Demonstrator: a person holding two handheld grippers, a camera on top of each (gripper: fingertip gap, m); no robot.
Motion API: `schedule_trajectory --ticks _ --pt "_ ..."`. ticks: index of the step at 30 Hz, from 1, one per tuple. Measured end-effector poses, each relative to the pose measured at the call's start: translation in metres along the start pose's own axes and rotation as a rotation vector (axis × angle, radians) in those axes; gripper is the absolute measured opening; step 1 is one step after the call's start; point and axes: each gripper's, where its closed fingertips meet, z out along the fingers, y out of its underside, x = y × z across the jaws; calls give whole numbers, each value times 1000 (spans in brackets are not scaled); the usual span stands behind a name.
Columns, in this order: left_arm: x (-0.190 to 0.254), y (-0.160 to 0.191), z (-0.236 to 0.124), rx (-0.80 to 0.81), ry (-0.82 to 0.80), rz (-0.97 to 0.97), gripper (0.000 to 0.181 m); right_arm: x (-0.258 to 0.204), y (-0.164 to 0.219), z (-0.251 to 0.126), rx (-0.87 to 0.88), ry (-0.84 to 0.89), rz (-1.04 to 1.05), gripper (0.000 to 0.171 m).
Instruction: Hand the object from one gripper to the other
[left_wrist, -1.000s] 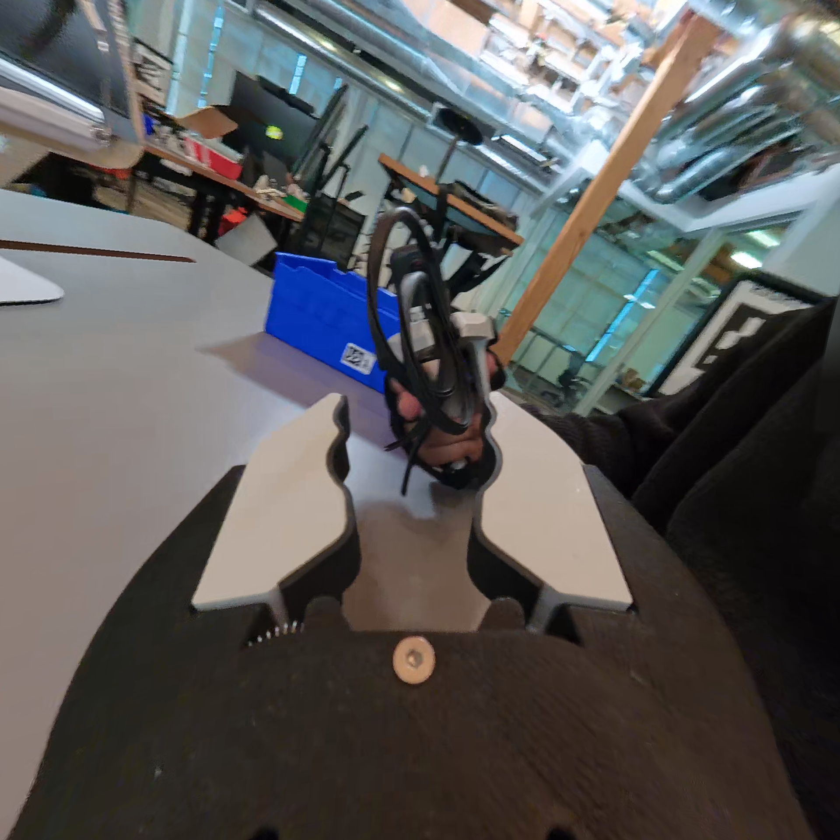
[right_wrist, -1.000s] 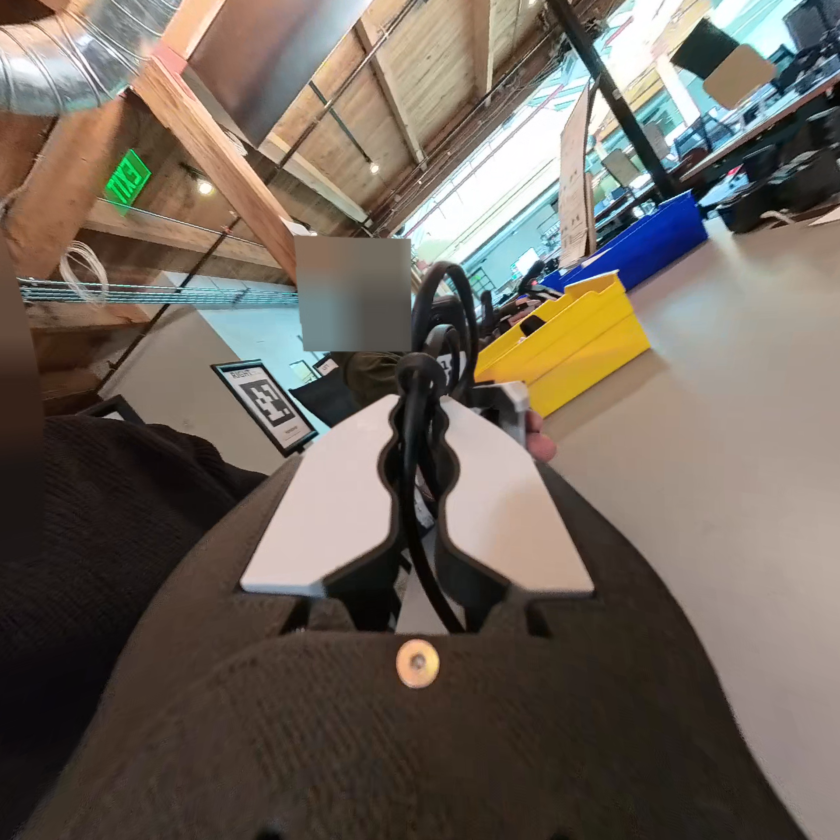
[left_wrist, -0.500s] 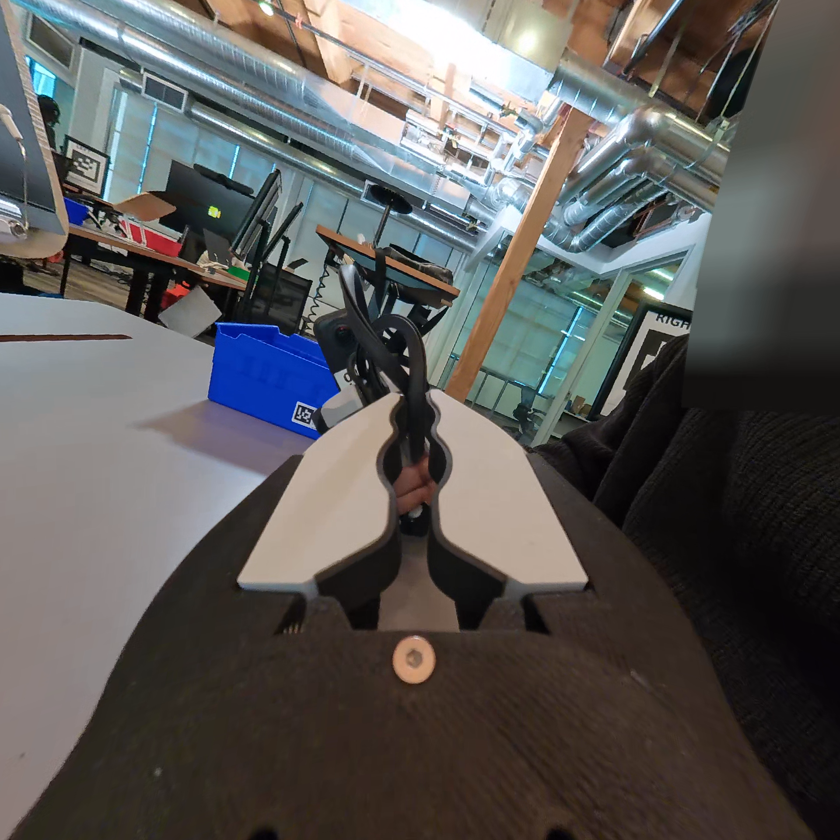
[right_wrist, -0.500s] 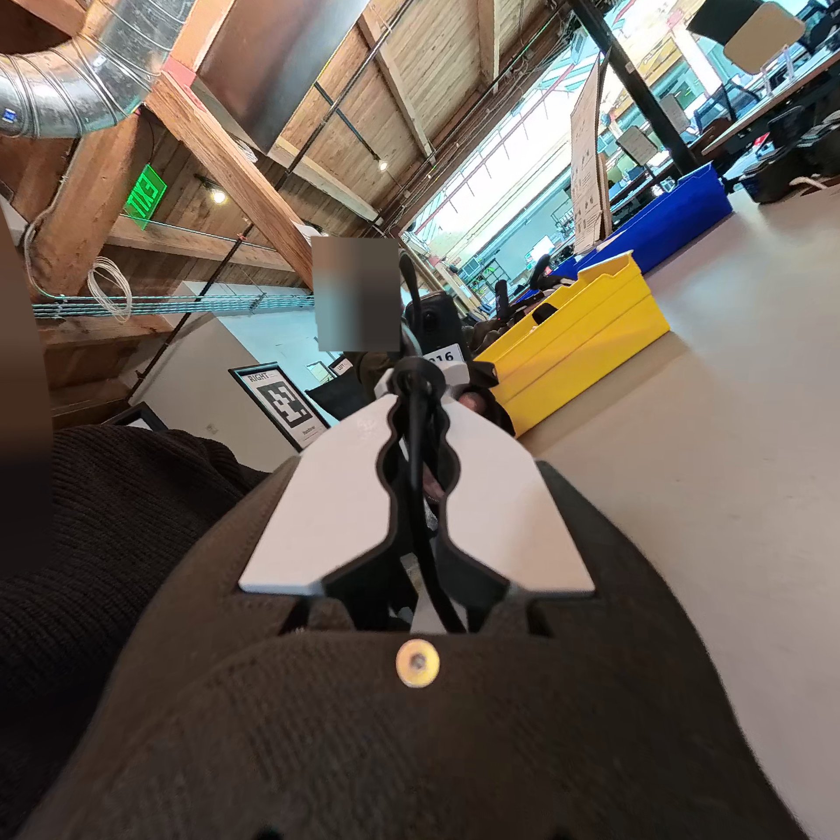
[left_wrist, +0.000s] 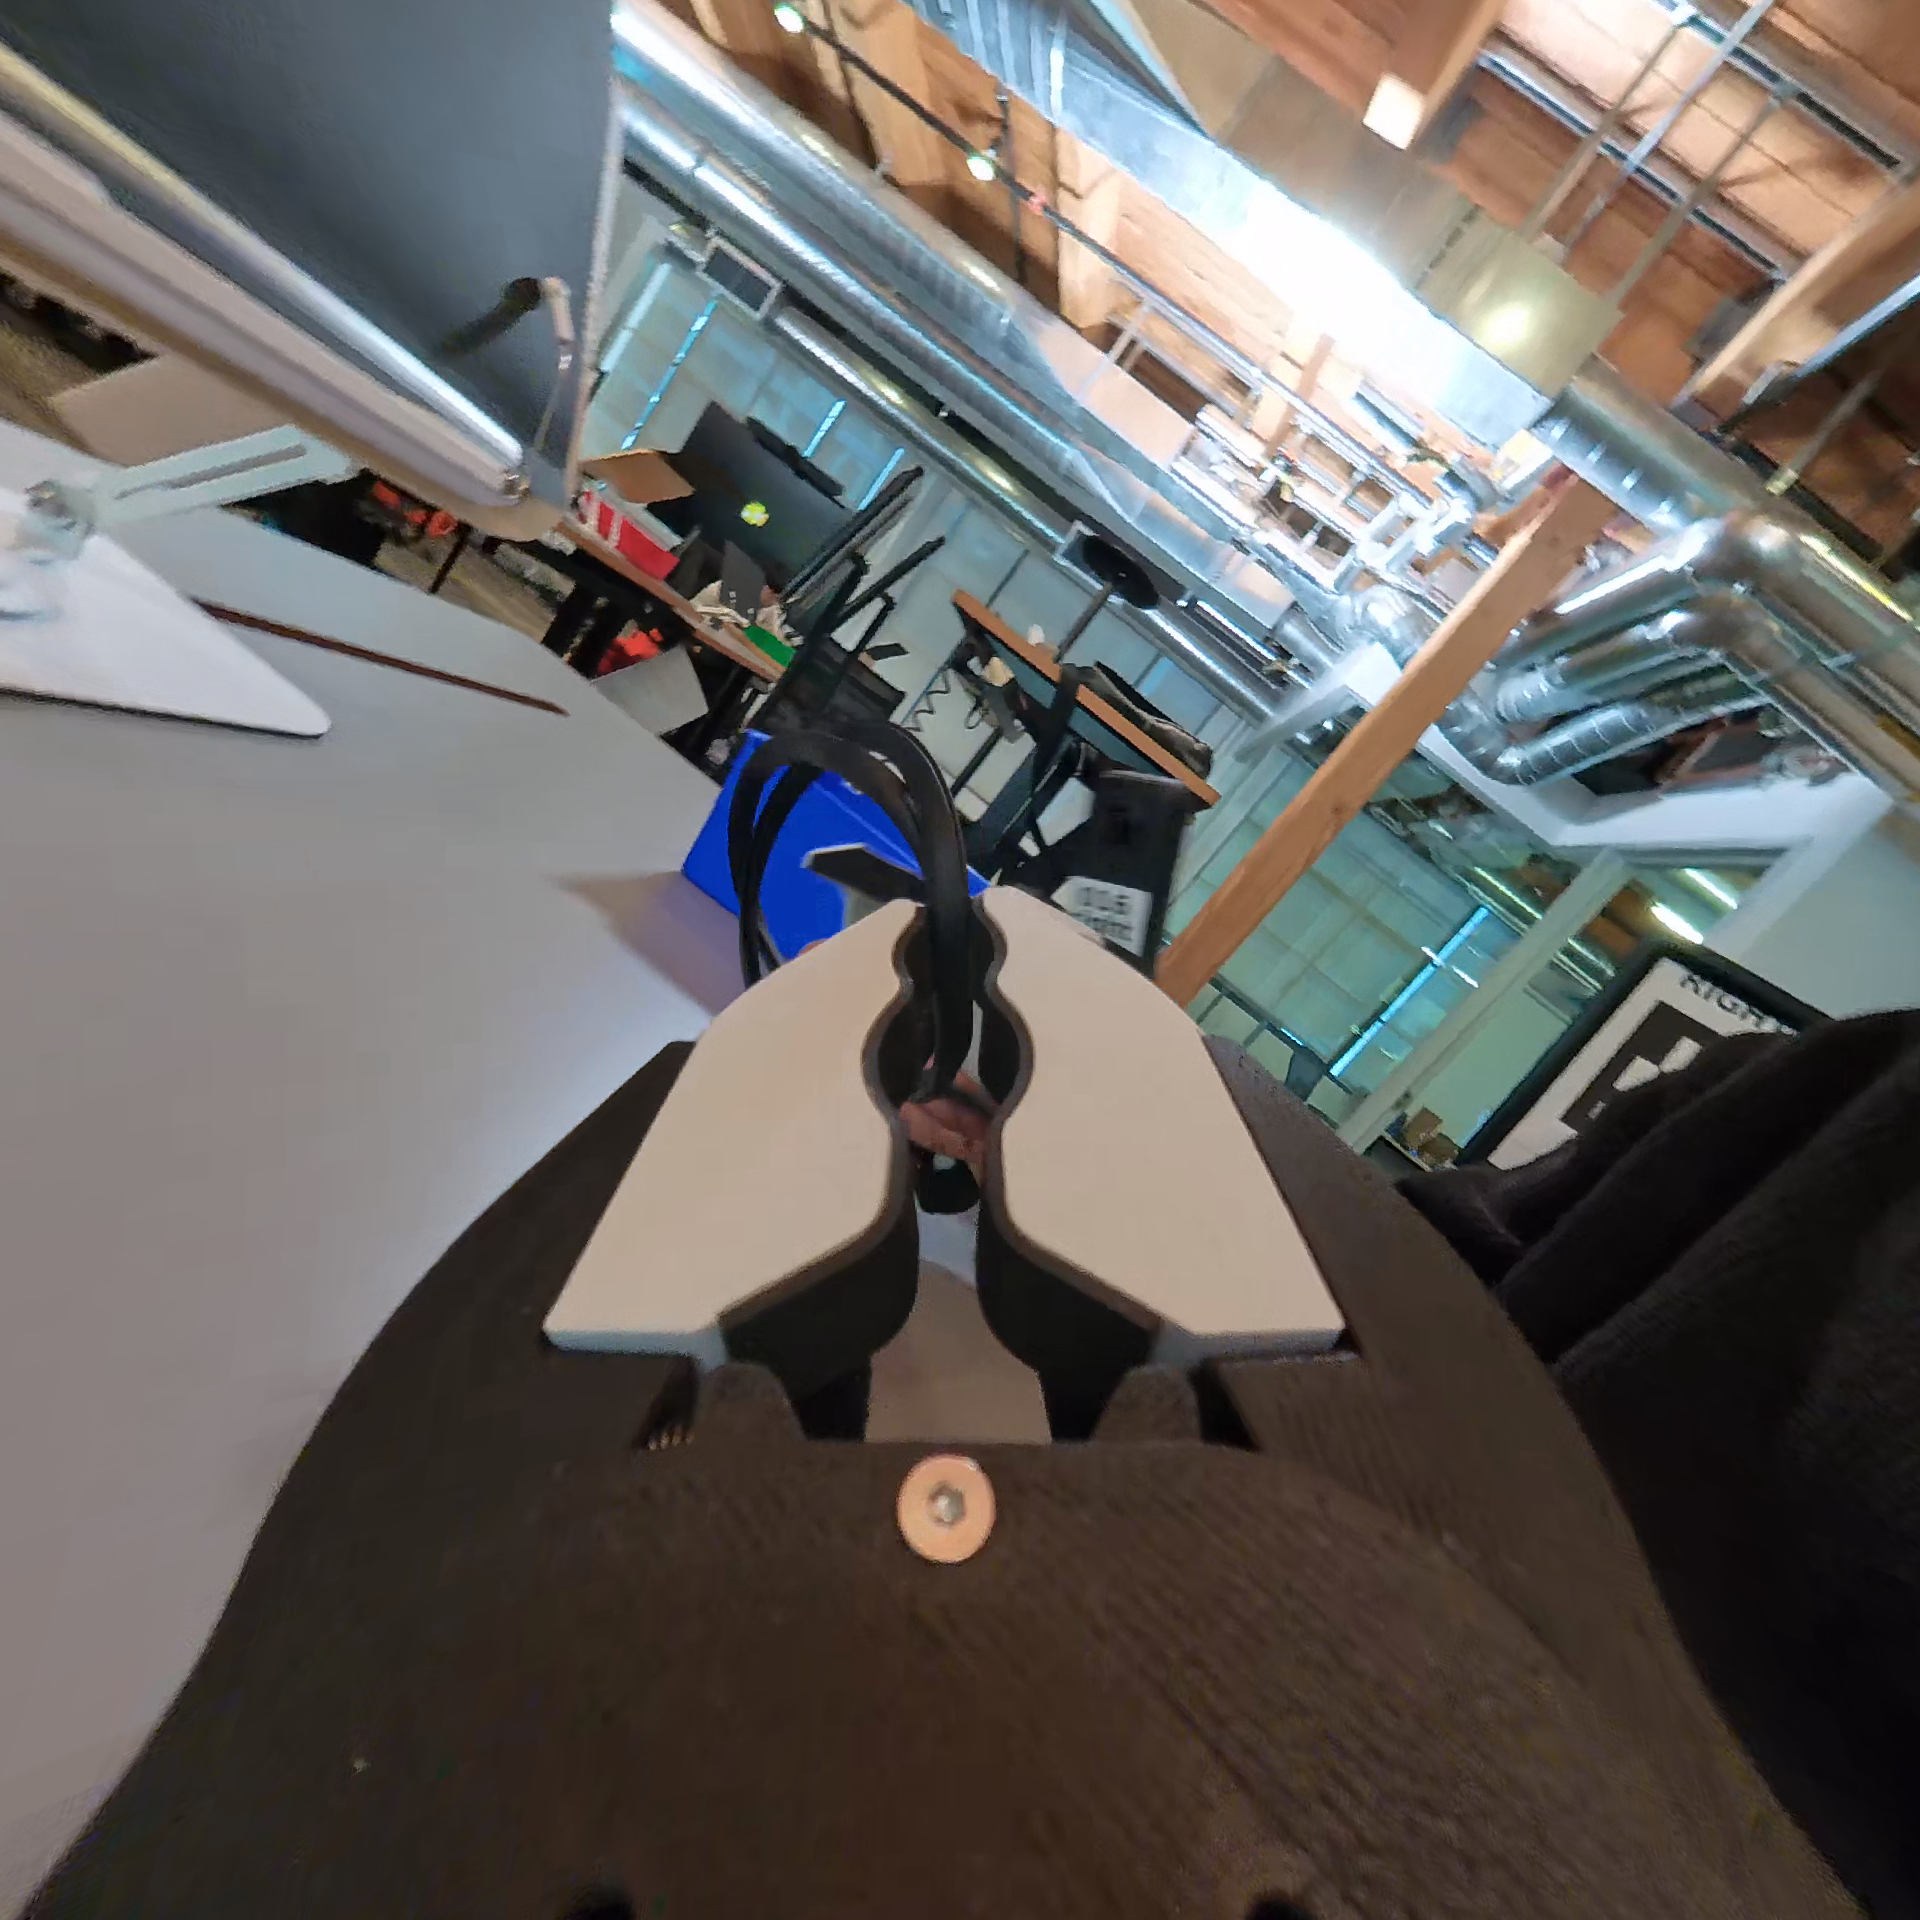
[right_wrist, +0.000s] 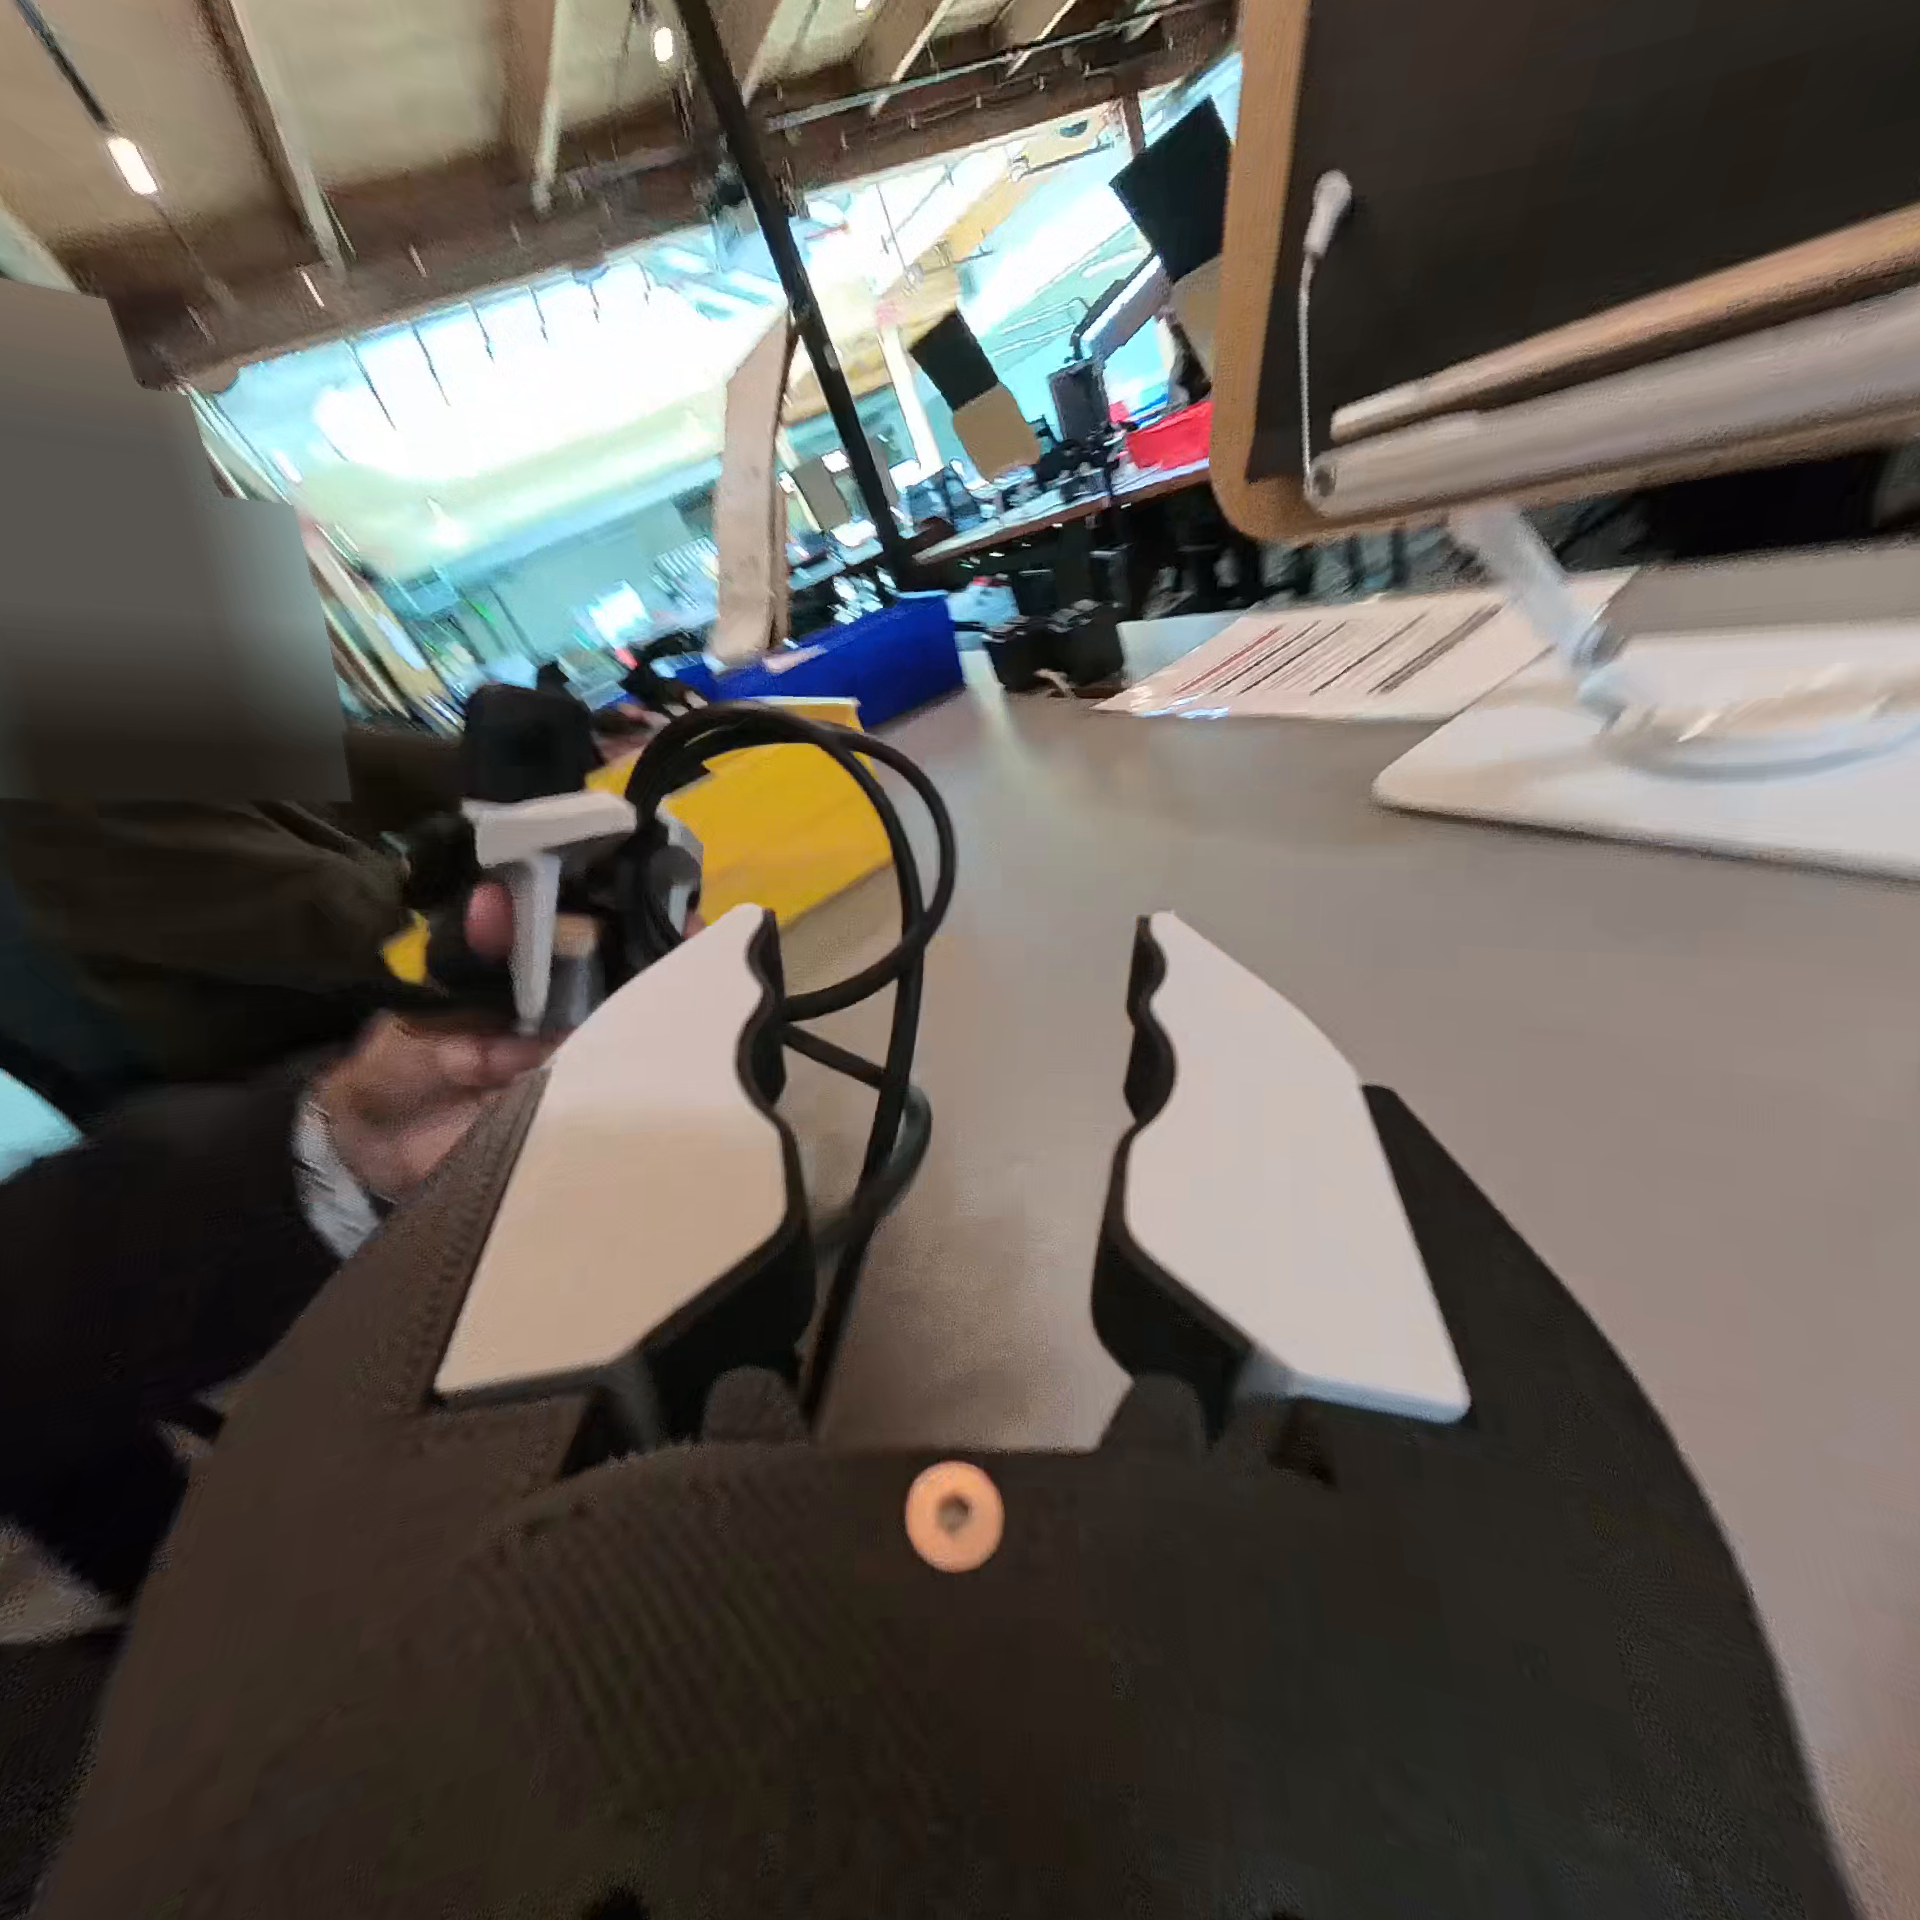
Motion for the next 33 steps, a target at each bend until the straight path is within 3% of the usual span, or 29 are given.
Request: schedule_trajectory --ticks 6,10,14,18,22,27,33 --pt "-9 6 2 -8 -42 -82 7 -45 42 15 -194 15 -695 50" --pt "-4 17 8 -65 -31 -69 7 -60 65 22 -269 -5 -867 50" --pt "3 27 15 -106 -29 -37 7 -60 68 22 -291 -14 -825 50" --pt "12 28 24 -10 9 -129 6 -65 70 23 -296 -47 -683 39" --pt "11 23 23 74 20 -234 6 -65 72 23 -322 -51 -579 8" --pt "-2 23 18 53 -33 -223 8 -65 72 24 -341 -59 -530 6" --pt "-6 22 18 49 -26 -247 43 -63 61 21 -299 -84 -411 6"
